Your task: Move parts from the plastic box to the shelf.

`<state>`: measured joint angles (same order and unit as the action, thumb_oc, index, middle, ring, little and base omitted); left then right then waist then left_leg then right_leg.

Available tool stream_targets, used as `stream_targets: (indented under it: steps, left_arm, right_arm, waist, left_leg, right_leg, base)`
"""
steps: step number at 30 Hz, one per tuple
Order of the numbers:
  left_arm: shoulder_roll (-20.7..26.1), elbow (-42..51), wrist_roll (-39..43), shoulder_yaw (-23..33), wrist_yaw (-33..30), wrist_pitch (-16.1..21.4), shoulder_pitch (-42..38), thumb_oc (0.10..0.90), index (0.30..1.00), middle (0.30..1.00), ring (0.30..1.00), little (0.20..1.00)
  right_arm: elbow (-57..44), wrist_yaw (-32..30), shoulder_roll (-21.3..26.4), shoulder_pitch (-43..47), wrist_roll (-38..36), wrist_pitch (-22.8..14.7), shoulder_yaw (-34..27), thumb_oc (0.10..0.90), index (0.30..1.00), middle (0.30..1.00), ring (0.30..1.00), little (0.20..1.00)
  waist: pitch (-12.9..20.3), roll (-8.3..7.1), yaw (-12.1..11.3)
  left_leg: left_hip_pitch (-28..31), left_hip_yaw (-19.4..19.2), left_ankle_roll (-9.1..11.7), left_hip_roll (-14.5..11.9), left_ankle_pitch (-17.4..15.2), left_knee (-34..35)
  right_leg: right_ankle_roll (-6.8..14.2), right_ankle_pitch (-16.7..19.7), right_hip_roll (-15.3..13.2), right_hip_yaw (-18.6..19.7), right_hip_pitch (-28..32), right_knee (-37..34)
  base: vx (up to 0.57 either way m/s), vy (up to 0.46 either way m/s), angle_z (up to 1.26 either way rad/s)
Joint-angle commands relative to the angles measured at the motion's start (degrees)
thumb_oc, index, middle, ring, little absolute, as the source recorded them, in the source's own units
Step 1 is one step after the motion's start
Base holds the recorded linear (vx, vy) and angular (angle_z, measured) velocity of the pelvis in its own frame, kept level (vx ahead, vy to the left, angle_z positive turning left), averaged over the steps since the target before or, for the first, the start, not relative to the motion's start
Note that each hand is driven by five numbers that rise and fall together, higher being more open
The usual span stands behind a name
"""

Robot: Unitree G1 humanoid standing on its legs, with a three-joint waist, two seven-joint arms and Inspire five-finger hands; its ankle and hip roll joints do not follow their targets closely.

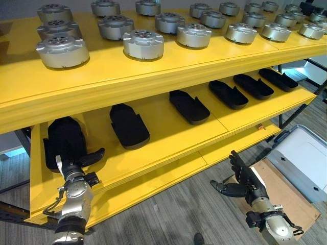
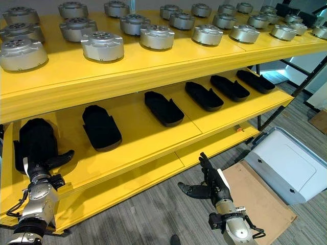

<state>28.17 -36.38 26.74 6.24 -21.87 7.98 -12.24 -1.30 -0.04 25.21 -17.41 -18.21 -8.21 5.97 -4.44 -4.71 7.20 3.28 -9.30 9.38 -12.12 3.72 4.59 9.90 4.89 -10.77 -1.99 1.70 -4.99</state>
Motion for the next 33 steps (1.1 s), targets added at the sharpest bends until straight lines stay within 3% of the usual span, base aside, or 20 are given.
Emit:
stream_targets:
  steps: [1,33]
  left_arm:
    - [2.13,-0.36,0.29,0.93,0.39,5.07,-8.56,0.900,1.000,1.000,1.000,1.000]
    - [6.13,17.81,-2.35,2.71,-1.30,9.52,-9.16,0.900,1.000,1.000,1.000,1.000]
  right_arm:
    - [-4.15,-1.28,2.18,4.47,-0.94,-5.81,-3.70,0.900,1.000,1.000,1.000,1.000]
    - [-3.58,-0.38,2.75,6.63,-0.21,-6.23,-4.69,0.900,1.000,1.000,1.000,1.000]
  waist:
    - [0.58,0.05,-0.03]
    - [1.37,0.89,-0.51]
  left_leg:
    - [3.66,-0.56,-2.54,-0.36,-4.14,0.41]
    - [3.61,0.32,-2.66,-0.30,-4.32,0.41]
  right_leg:
    - [0.14,-4.23,-1.30,-0.18,3.43,1.09]
    - [0.13,-4.59,-1.52,-1.02,3.95,1.55]
  base:
    - [0.00,0.000,0.00]
    - [0.00,0.000,0.00]
